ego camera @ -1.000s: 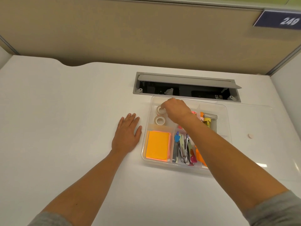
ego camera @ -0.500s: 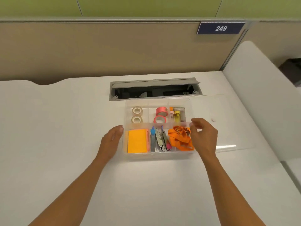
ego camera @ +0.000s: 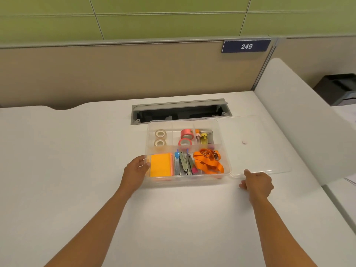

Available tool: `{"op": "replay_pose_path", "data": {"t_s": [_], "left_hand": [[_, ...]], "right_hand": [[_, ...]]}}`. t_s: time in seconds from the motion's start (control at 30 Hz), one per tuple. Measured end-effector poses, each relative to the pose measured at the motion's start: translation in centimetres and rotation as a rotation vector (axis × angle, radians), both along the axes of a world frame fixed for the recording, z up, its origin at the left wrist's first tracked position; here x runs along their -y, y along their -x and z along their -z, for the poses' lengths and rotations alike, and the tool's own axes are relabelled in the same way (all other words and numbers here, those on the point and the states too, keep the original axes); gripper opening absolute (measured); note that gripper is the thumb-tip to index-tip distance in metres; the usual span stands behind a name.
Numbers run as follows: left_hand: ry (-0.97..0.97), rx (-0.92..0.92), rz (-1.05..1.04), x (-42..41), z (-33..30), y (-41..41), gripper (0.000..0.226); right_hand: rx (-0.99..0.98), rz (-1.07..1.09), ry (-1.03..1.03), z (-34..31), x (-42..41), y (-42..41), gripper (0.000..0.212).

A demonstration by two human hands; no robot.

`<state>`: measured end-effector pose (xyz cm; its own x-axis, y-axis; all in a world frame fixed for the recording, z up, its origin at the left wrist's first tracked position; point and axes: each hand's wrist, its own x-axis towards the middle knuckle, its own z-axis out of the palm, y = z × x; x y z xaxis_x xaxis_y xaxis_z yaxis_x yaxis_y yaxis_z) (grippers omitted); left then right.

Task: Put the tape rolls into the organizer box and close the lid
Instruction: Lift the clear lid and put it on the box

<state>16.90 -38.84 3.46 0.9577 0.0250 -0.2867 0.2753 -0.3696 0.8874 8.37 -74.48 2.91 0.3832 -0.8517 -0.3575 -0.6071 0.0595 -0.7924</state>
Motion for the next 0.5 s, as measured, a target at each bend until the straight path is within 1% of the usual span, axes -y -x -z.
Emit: {"op": "replay_pose_path", "data": {"t_s": [0.07,0.17,0.33,0.5], "left_hand": [[-0.006,-0.007,-0.014,0.1,-0.3,0.3,0.038],[-0.028,-0.017,-0.019,0.4,-0.5,0.8,0.039],[-0.038,-0.027,-0.037,0.8,-0.8,1.1,0.038],[-0.03,-0.028,-0.04,0.9,-0.9,1.3,0.037]], "right_hand": [[-0.021,-0.002,-0.018,0.2,0.1,-0.3,0.017],[-0.046,0.006,-0.023,0.4,0.1,-0.4,0.008],[0.005,0.059,-0.058,0.4,0.2,-0.4,0.027],[0.067,0.217,-0.135,0.2,0.0,-0.4,0.05]]}}
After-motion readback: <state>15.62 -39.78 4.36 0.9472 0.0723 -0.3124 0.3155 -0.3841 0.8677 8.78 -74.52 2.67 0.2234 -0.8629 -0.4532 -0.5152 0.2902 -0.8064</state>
